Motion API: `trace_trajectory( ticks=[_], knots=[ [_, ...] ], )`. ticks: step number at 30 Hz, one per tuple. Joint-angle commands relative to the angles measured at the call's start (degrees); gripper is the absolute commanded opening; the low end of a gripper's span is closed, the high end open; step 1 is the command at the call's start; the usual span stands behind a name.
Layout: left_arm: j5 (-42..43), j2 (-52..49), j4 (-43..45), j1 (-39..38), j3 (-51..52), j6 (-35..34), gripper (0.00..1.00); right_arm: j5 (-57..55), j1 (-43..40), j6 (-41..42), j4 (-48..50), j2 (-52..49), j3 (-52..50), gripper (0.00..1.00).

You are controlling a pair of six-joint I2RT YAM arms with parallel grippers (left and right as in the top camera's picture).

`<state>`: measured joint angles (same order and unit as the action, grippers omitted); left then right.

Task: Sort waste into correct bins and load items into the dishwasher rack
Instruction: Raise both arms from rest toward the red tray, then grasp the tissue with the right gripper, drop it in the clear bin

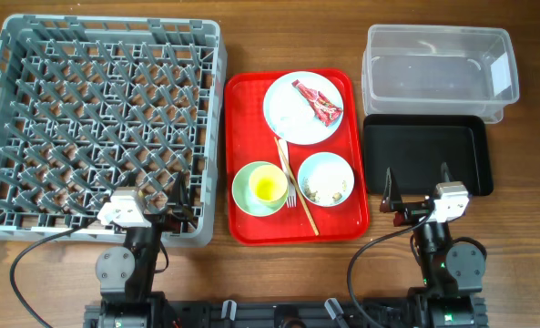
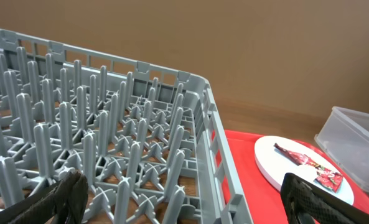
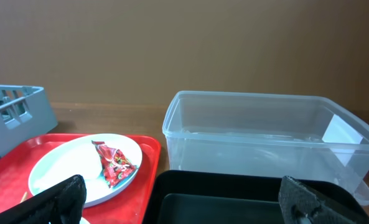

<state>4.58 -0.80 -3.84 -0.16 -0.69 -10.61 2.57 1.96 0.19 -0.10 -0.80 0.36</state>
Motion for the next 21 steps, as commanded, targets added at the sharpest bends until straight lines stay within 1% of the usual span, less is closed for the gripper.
trace_trajectory(
  ticks=[1,4,7,9,10,12,14,16,17,21],
  knots=[
    [-0.39,-2.47,-0.68,-0.15,-2.97,-2.49,1.0,0.85,0.07,1.86,-0.02,-3.02,2.75,1.0],
    [-0.61,-11.17,-4.66,-0.15,-9.57,-2.47,1.0,1.2,0.07,4.92,-0.15,-10.97,8.28,1.0],
    [-0.57,-23.17,-8.61,-0.15,-18.29,-2.47,1.0,3.3,0.07,4.79,-0.81,-23.76,17.94,1.0],
    [-0.61,-31.23,-14.73,-0.15,-25.73,-2.43,1.0,5.35,0.07,4.7,-3.93,-32.04,25.29,1.0],
    [-0.61,-36.57,-19.21,-0.15,-30.69,-2.43,1.0,7.26,0.07,4.7,-7.82,-37.83,31.21,1.0],
    [-0.59,-42.64,-24.57,-0.15,-36.39,-2.43,1.0,10.43,0.07,4.26,-13.25,-44.48,38.49,1.0],
    [-0.59,-49.24,-32.54,-0.15,-43.12,-2.43,1.0,11.65,0.07,4.24,-25.16,-53.02,49.18,1.0],
    [-0.57,-53.51,-39.65,-0.15,-48.63,-2.45,1.0,13.29,0.07,5.57,-31.63,-58.93,56.41,1.0],
    [-0.57,-53.75,-40.68,-0.15,-49.57,-2.43,1.0,15.47,0.07,7.65,-32.85,-59.45,56.65,1.0],
    [1.16,-52.59,-41.11,-0.15,-49.59,-2.47,1.0,17.88,0.09,7.28,-33.0,-59.36,56.65,1.0]
  ],
)
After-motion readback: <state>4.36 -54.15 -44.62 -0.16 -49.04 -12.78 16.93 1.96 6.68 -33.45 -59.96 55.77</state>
